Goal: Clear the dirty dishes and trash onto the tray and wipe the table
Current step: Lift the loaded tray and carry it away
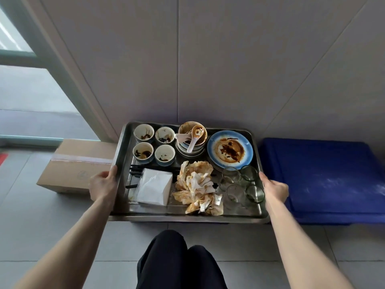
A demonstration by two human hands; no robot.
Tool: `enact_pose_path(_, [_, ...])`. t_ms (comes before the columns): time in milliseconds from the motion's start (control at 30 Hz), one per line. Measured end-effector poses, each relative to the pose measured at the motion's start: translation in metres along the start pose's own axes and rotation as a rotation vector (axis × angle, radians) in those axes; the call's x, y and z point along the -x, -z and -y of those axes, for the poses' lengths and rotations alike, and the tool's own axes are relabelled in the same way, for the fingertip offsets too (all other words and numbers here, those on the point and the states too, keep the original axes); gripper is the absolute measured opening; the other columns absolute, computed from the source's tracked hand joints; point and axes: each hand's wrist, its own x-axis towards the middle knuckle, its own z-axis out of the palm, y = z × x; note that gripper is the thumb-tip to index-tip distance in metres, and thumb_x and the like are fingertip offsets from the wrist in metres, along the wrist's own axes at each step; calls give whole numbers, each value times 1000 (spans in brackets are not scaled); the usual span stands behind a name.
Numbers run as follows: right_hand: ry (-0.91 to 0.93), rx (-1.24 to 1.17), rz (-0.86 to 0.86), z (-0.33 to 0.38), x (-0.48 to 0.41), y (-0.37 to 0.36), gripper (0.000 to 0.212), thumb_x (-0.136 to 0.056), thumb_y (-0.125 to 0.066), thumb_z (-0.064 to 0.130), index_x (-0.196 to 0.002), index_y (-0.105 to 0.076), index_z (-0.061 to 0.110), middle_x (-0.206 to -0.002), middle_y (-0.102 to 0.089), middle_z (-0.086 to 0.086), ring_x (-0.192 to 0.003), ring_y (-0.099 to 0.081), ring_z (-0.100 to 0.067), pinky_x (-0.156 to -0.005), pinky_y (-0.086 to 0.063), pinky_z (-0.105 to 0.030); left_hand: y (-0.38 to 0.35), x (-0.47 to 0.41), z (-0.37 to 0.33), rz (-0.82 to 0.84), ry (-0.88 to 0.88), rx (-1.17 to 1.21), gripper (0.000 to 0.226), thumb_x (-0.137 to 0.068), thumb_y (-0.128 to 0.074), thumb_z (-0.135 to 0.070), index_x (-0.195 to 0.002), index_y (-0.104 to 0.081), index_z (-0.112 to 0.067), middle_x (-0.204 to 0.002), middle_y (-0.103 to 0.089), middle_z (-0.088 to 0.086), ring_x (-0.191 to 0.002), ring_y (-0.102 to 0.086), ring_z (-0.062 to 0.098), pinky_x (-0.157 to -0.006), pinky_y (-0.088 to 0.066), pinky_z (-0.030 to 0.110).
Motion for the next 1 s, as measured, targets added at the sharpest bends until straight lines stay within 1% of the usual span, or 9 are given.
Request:
enact_pose_path(100, [-1,-3,-5,-15,-12,-17,52,-77,-79,29,-41,-47,10,-43,-44,0,-44,-40,-14,-57,-38,-30,-18,-15,12,3,3,-19,46,-89,-57,-50,-78,-70,-7,-73,-67,17,-77,-65,37,-75,-51,43])
enact_pose_path(233, [4,-15,5,-31,-28,-38,54,-76,-80,29,-39,-46,10,-34,-41,6,-41,-38,-14,-46,-35,-26,-41,-32,28,8,3,-22,47,-89,-57,-50,-82,-71,-5,-77,-68,19,-80,-66,37,-75,-52,45])
enact_pose_path(333, [1,-10,18,-37,-38,-48,55,-76,-80,29,-37,-45,11,-29,-37,10,-40,-37,-14,-47,-35,-27,-53,-36,38,-1,4,-24,45,-89,-58,-47,-80,-70,-5,-75,-67,20,-81,-65,38,-74,-50,43])
enact_pose_path(533, [-15,-3,11,-48,-47,-65,54,-76,-81,29,-38,-46,11,-31,-38,9,-40,-37,-13,-45,-35,-26,-64,-45,45,0,9,-16,46,-90,-58,-49,-84,-71,-6,-80,-68,19,-81,-65,38,-74,-50,44])
enact_pose_path(633, [-25,-10,4,-50,-49,-72,50,-76,-80,29,-42,-50,10,-37,-43,5,-41,-40,-13,-46,-36,-25,-67,-50,47,-2,3,-12,46,-90,-57,-50,-85,-71,-6,-80,-68,18,-79,-64,38,-72,-50,44])
enact_pose_path(800, [-11,-6,5,-49,-52,-82,49,-77,-79,29,-44,-50,8,-43,-47,0,-42,-42,-14,-46,-37,-25,-68,-55,47,-30,-2,-31,44,-91,-57,-48,-80,-70,-7,-76,-67,19,-79,-64,37,-74,-49,43])
enact_pose_path(867, [-10,3,0,-51,-53,-83,48,-78,-78,31,-45,-52,8,-46,-50,-2,-45,-45,-17,-50,-39,-27,-69,-55,46,-31,-5,-48,45,-91,-56,-47,-82,-71,-6,-78,-67,19,-81,-64,37,-76,-49,43])
enact_pose_path(933, [-12,11,4,-51,-54,-84,46,-79,-77,34,-48,-55,8,-52,-54,-4,-53,-52,-20,-59,-42,-29,-70,-56,46,-27,3,-55,45,-92,-56,-47,-84,-71,-5,-80,-67,20,-83,-63,37,-77,-48,42])
enact_pose_path(1000, [-8,40,6,-52,-53,-84,45,-80,-76,36,-49,-56,10,-55,-57,-5,-61,-55,-24,-64,-44,-33,-70,-55,47,-26,12,-72,45,-92,-56,-46,-83,-70,-5,-81,-66,20,-85,-63,38,-79,-47,42])
